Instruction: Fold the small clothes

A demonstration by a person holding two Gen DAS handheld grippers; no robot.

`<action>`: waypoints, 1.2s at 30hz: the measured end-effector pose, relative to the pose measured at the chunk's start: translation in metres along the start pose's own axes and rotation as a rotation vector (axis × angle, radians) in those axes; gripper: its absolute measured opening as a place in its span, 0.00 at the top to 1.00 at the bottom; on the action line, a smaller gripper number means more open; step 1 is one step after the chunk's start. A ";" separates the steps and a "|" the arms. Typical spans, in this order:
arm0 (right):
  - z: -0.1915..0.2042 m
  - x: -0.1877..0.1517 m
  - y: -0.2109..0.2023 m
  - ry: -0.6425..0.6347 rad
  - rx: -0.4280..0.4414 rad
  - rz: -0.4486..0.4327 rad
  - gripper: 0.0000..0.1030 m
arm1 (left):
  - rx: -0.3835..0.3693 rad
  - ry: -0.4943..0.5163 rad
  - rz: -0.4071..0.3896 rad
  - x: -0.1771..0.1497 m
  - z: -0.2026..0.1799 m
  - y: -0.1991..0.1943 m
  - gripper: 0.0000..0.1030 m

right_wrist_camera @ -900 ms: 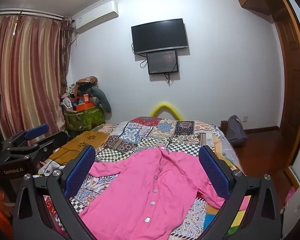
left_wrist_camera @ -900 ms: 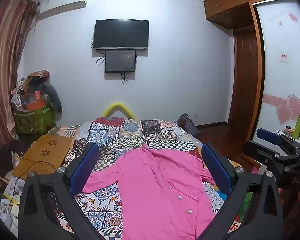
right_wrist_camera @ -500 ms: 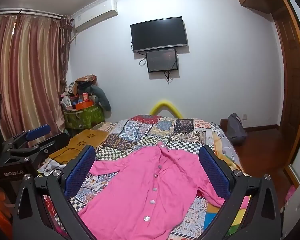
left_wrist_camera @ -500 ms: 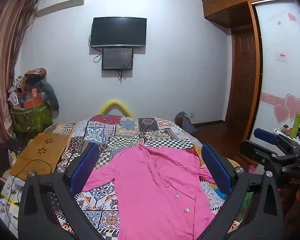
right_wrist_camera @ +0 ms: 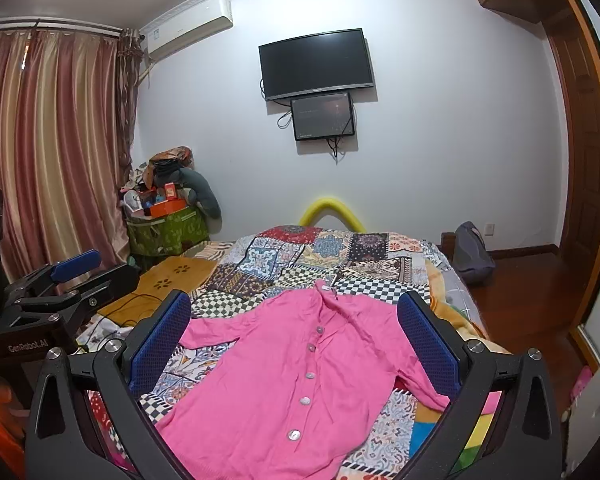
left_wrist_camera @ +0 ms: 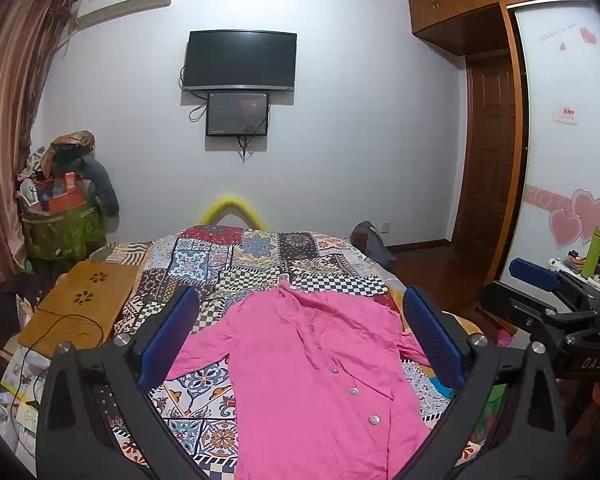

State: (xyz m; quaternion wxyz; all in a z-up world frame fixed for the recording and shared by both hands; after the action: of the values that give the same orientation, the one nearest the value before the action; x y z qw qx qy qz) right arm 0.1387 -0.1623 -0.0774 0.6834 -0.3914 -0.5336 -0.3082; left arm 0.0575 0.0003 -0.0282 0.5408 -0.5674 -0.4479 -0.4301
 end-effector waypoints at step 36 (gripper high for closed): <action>-0.006 0.001 0.002 0.001 -0.005 0.003 0.00 | -0.010 -0.016 -0.003 0.002 0.003 -0.001 0.00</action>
State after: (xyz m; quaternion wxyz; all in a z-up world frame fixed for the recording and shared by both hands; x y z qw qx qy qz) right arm 0.1431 -0.1666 -0.0776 0.6831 -0.3939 -0.5318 -0.3089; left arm 0.0570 0.0033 -0.0257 0.5339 -0.5729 -0.4509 -0.4283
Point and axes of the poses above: each gripper's, at about its wrist camera, not at the fingertips, and y roughly the way its jaws point, z to its left, x to its top, the point moved 5 cm from there along y, roughly the way its jaws point, and after that the axes turned 4 degrees about -z, right-handed, at the moved point
